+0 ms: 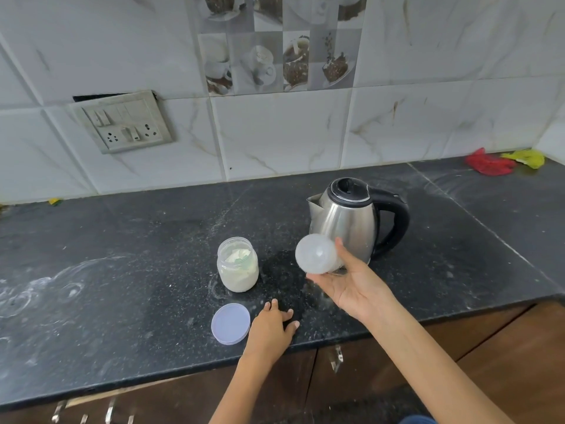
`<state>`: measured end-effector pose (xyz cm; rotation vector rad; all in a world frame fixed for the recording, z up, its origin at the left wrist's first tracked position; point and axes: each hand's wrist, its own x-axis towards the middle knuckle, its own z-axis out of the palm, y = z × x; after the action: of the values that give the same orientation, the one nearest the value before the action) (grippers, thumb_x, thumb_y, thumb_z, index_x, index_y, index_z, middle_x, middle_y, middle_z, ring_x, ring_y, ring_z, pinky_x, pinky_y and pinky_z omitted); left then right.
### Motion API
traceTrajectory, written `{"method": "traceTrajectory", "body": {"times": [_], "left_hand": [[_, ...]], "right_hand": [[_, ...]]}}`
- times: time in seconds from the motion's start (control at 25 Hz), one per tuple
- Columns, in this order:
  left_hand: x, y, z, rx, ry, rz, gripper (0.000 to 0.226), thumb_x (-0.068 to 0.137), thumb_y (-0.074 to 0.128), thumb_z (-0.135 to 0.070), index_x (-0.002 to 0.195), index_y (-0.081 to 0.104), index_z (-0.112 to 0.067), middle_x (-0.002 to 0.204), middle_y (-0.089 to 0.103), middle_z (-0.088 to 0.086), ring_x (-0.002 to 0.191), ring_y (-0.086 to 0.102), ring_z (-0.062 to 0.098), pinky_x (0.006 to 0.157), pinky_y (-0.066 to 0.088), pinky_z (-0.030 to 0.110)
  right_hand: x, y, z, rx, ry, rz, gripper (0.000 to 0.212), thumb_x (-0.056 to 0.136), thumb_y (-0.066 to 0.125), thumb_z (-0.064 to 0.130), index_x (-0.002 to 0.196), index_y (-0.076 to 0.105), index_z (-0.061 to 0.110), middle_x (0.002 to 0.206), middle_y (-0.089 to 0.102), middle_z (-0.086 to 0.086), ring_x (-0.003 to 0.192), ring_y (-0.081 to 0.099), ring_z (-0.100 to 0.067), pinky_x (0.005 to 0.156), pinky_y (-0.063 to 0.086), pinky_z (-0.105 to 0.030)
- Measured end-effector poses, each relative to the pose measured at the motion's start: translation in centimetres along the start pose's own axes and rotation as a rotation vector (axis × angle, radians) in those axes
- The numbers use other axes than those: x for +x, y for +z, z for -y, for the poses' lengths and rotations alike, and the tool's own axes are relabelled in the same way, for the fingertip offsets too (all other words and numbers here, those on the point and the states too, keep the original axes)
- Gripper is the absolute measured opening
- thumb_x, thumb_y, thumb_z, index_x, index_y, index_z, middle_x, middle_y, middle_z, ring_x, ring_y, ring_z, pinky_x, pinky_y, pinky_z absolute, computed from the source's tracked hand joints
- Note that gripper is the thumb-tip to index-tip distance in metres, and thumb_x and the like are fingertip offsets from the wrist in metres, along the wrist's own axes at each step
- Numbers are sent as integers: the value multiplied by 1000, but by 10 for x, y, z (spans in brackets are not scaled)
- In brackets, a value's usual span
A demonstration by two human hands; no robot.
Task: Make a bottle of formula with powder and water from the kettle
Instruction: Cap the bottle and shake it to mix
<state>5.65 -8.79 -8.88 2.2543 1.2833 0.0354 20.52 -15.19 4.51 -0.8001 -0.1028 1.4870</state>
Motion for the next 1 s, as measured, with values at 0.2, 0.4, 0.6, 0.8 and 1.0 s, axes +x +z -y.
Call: {"method": "traceTrajectory", "body": {"times": [0.2, 0.4, 0.6, 0.8, 1.0], "left_hand": [[-2, 0, 0, -9, -4, -17, 44, 98, 43, -40, 140, 46, -26, 156, 22, 9, 145, 18, 24, 114, 23, 33], [-4, -1, -5, -70, -1, -110, 45, 97, 49, -35, 138, 46, -20, 149, 38, 7, 137, 35, 23, 107, 31, 28], [-1, 6, -1, -18, -7, -43, 45, 98, 43, -39, 141, 43, -25, 157, 19, 9, 145, 17, 23, 113, 22, 30], [-8, 18, 5, 4, 7, -65, 49, 99, 38, -43, 143, 38, -22, 156, 24, 6, 145, 15, 26, 116, 21, 40], [-20, 34, 19, 196, 47, 10, 57, 99, 4, -52, 150, 15, -29, 147, 40, 11, 139, 24, 27, 110, 15, 37]], "right_hand": [[5, -8, -5, -456, -276, -10, 79, 74, 73, 14, 136, 32, 40, 126, 60, -14, 100, 71, -32, 65, 60, -51], [-2, -7, -16, -512, -267, 71, 84, 76, 73, 11, 137, 28, 45, 124, 62, -12, 102, 70, -30, 68, 60, -54], [5, -6, -6, -278, -339, -20, 74, 83, 69, 12, 141, 30, 38, 128, 58, -12, 102, 70, -32, 68, 60, -52], [3, -13, -8, -506, -248, 83, 78, 76, 72, 17, 138, 31, 41, 127, 61, -13, 103, 70, -32, 68, 60, -53], [4, -18, -14, -511, -215, 37, 80, 76, 72, 18, 140, 29, 41, 127, 60, -11, 101, 71, -28, 66, 60, -51]]}}
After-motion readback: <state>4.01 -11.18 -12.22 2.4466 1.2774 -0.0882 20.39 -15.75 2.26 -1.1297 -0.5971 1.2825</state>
